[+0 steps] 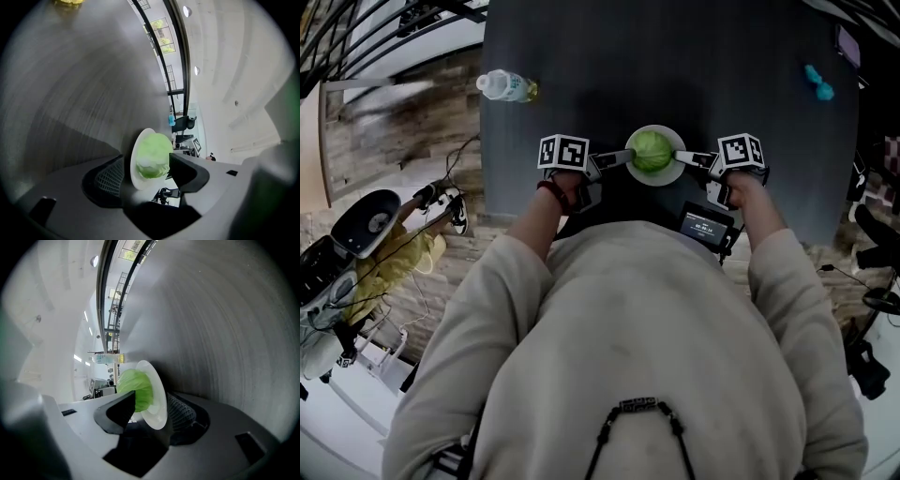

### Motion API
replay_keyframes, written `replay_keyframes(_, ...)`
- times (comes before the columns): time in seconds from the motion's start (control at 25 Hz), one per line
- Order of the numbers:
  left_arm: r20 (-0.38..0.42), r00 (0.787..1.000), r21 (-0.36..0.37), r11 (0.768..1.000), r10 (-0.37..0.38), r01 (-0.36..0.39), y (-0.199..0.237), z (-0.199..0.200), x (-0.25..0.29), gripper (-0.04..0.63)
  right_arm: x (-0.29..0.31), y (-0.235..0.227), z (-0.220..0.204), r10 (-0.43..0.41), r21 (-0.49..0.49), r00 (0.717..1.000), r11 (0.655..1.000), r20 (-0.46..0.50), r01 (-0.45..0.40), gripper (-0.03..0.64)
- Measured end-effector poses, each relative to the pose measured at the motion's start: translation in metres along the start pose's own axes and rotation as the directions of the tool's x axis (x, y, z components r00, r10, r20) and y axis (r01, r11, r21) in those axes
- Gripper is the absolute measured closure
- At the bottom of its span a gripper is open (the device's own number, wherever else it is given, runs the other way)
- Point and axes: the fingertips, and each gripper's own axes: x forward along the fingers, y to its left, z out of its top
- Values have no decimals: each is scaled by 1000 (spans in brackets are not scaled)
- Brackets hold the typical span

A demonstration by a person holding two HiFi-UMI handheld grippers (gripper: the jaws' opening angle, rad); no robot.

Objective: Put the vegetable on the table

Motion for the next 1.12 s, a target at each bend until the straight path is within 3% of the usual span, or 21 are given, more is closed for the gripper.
replay_keyframes(0.36, -12, 1000, 21, 1000, 7, -6, 3, -7, -6, 301, -14, -4, -5, 14, -2, 1000, 1000, 20, -14, 399)
replay_keyframes(0.64, 12, 999, 43, 999, -32, 32, -15, -8, -31, 309, -24, 19, 0, 39, -22, 996, 999, 74, -37, 403)
replay_keyframes(0.76, 5, 998, 103, 993, -60, 59, -37, -12, -41, 392, -38, 29, -5, 30, -44, 996, 999, 90, -26, 462)
replay_keyframes(0.84, 3, 997, 147, 986, -78, 77, -55, -17, -49, 518, -51, 36, -9, 21, -83, 995, 996, 93, -13, 536)
replay_keyframes(0.88, 5, 995, 164, 982, -95, 93, -64, -19, -53, 559, -58, 40, -10, 24, -108, 995, 994, 94, -13, 586)
replay_keyframes(0.92, 8, 993, 180, 977, -116, 113, -73, -19, -56, 583, -64, 45, -9, 30, -132, 995, 991, 94, -17, 592)
replay_keyframes(1.12, 61, 978, 260, 949, -201, 179, -112, -18, -85, 588, -84, 78, -17, -8, -283, 994, 958, 108, 39, 600)
